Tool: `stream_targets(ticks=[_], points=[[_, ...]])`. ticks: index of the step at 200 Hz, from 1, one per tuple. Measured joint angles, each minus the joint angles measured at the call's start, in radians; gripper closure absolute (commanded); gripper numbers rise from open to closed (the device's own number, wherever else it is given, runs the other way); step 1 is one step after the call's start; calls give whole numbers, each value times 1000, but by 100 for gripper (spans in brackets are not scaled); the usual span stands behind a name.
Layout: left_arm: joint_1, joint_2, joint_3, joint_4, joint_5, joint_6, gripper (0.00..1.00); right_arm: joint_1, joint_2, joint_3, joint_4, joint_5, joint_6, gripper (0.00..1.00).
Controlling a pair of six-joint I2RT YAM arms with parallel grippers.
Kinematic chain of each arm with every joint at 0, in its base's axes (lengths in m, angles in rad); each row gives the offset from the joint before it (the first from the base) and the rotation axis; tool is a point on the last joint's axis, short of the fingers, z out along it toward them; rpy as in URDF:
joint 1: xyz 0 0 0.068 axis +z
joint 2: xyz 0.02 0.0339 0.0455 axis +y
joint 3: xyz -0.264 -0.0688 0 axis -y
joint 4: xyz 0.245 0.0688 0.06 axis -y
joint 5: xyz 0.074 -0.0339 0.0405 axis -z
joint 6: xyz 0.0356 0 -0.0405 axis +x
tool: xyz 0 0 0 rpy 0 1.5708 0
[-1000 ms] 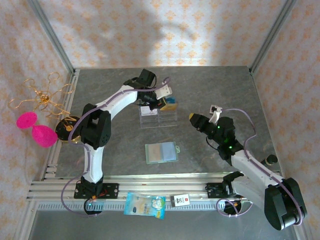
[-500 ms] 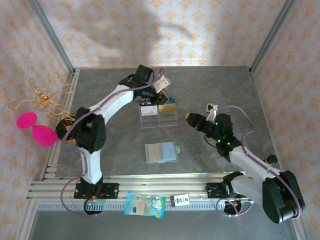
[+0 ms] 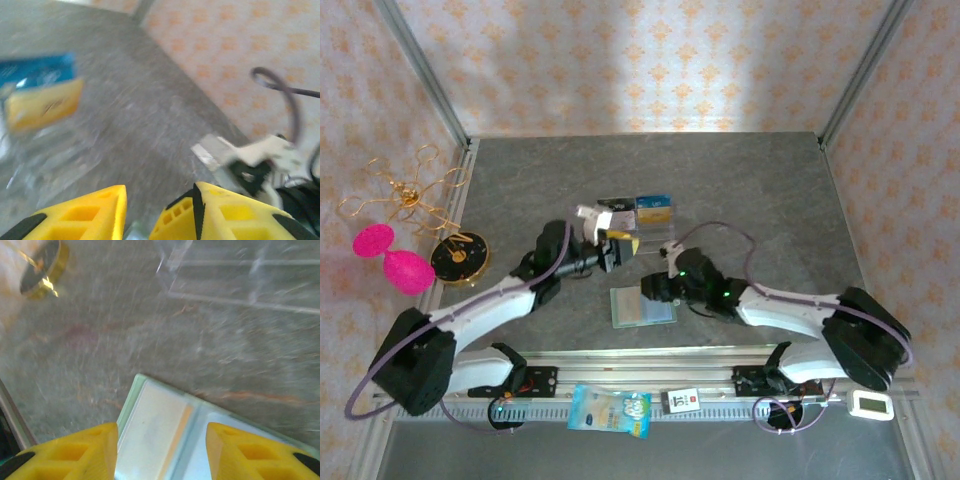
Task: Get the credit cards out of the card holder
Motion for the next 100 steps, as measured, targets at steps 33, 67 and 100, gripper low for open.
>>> stream_targets(ticks=[33, 67, 100], points=[[-18, -190, -164, 4, -169, -172, 58, 132, 139, 121, -70, 119, -66, 54], [-18, -330, -176, -28, -301, -238, 56, 229, 257, 213, -145, 229, -107, 55], [-18, -367, -192, -69, -351, -252, 56, 270, 348, 284, -224, 313, -116, 55]])
